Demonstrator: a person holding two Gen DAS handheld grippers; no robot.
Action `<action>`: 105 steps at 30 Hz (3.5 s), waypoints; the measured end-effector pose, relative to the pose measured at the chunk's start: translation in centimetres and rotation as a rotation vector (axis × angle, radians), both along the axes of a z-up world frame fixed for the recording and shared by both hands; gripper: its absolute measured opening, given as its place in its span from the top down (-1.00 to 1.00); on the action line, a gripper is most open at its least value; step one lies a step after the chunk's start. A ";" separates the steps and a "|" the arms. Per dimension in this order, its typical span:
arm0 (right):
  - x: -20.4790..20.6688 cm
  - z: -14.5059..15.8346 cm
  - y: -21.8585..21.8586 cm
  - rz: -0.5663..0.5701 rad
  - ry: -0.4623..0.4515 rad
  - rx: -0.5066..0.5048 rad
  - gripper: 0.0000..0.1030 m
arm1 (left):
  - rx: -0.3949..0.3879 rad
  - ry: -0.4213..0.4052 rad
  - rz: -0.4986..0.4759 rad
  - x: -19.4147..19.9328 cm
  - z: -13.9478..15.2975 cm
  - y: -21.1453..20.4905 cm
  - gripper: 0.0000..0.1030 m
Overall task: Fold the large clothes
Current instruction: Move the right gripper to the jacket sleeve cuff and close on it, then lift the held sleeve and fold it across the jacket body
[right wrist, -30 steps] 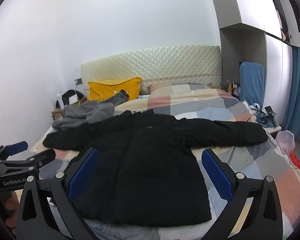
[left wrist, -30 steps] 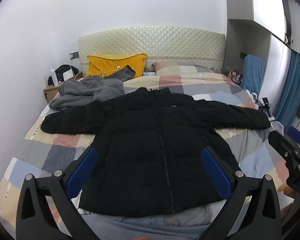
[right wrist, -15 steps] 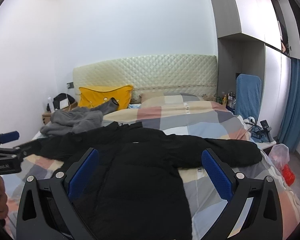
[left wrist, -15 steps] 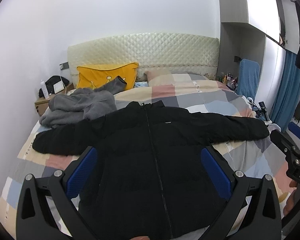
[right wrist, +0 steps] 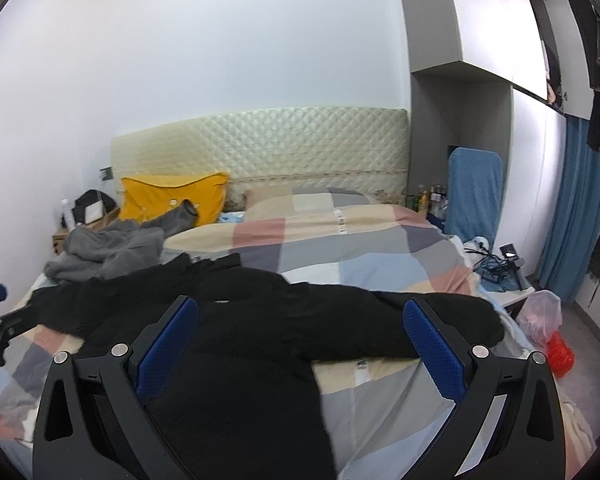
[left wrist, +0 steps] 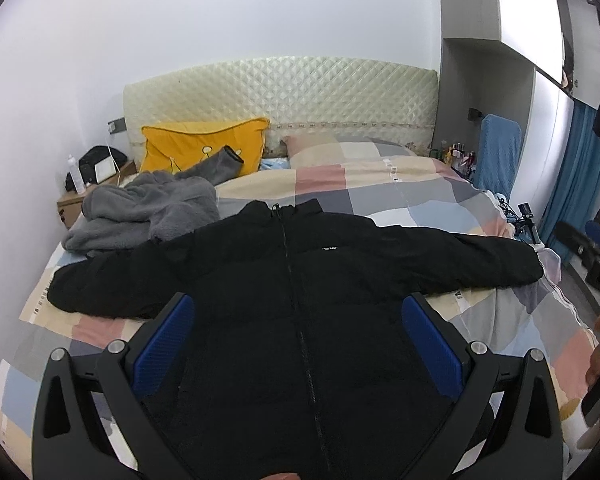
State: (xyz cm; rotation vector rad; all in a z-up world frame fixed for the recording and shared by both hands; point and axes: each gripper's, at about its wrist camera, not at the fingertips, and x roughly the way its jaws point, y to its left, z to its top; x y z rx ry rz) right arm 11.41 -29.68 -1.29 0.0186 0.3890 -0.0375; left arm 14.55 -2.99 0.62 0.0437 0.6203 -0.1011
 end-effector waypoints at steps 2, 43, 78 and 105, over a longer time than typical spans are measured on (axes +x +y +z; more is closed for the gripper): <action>0.1 0.2 -0.8 -0.042 -0.030 -0.021 -1.00 | 0.000 0.010 0.002 0.7 -0.7 -0.1 -1.00; 12.5 -26.3 -33.1 -0.465 0.088 0.656 -0.84 | -0.072 0.131 0.072 9.3 -13.1 -3.1 -1.00; 19.6 -15.2 -37.1 -0.493 0.054 0.574 0.95 | -0.011 0.210 0.159 10.9 -18.5 0.8 -1.00; 23.0 6.5 1.4 0.105 -0.101 0.233 0.87 | -0.029 0.030 0.260 7.7 -12.0 11.9 -1.00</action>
